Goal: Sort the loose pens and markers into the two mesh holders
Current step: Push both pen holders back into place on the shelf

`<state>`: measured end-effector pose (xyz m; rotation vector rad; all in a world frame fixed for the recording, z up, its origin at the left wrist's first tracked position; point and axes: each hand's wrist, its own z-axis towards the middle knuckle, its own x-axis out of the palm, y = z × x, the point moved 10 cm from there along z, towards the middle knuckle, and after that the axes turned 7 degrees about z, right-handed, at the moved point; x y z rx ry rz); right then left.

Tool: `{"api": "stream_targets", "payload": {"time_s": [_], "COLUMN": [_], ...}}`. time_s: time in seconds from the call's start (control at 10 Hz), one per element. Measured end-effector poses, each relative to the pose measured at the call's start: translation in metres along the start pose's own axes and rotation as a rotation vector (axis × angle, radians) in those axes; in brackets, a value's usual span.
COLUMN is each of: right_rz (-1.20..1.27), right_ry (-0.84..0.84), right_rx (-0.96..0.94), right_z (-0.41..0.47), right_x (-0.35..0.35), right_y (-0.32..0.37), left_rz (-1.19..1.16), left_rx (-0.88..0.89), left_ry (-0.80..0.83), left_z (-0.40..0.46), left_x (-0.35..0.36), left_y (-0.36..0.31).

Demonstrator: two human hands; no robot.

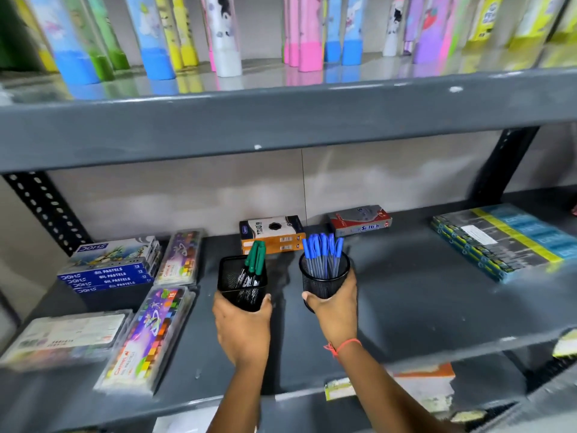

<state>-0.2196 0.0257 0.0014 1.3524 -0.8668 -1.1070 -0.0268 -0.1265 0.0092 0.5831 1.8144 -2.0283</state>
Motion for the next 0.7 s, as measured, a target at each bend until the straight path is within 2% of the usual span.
{"api": "stream_targets", "payload": {"time_s": [0.2, 0.5, 0.7], "right_rz": [-0.041, -0.110, -0.093], "right_ry": [0.007, 0.013, 0.056], "right_rx": [0.009, 0.025, 0.049], "right_z": [-0.038, -0.057, -0.067], "right_x": [-0.029, -0.039, -0.043], "right_y": [-0.003, -0.005, -0.003], "left_rz": [-0.023, -0.007, -0.052], "left_rx": [0.017, -0.013, 0.061], "left_ry": [0.032, 0.060, 0.119], "left_z": [-0.044, -0.058, -0.063], "left_x": [-0.022, -0.030, -0.040], "left_y": [0.015, 0.024, 0.012]}}
